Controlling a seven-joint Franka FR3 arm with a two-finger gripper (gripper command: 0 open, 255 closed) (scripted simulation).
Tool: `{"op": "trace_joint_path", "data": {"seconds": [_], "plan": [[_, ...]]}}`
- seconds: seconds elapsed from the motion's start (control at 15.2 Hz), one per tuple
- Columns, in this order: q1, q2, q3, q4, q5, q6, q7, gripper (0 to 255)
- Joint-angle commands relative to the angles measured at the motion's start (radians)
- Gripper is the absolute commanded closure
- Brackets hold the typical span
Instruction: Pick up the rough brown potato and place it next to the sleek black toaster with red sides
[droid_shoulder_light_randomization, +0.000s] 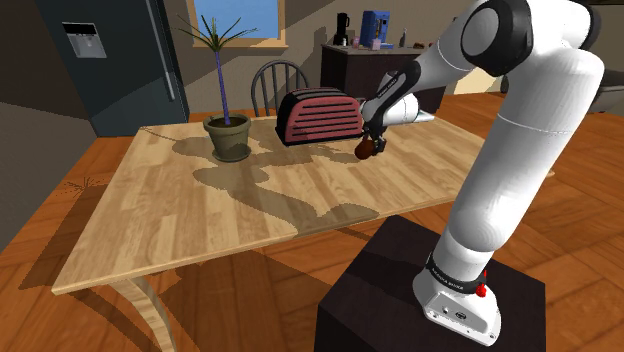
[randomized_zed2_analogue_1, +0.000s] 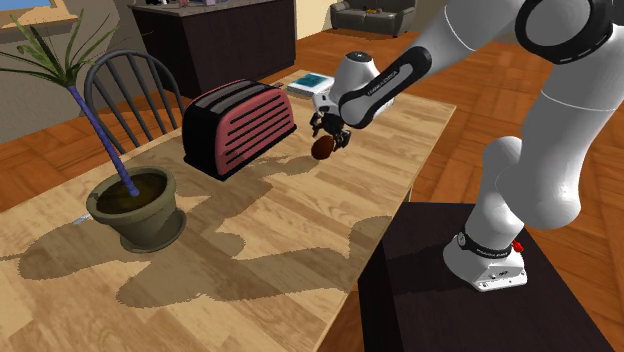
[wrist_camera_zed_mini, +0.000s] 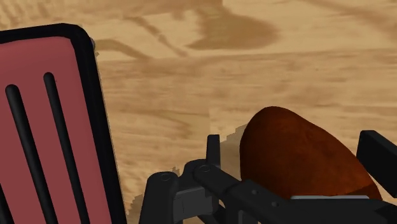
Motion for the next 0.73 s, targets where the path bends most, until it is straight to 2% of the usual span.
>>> {"op": "trace_joint_path", "data": {"seconds": [0.0,0.13,0.66], "plan": [[0.001,-0.062,-0.001,-0.003,-0.078,-0.050,0.057,0],[-0.010,-0.134,0.011,-0.005,-0.146,-0.112,0.106,0],[-0.013,-0.134,0.014,-0.005,-0.145,-0.112,0.105,0]]}}
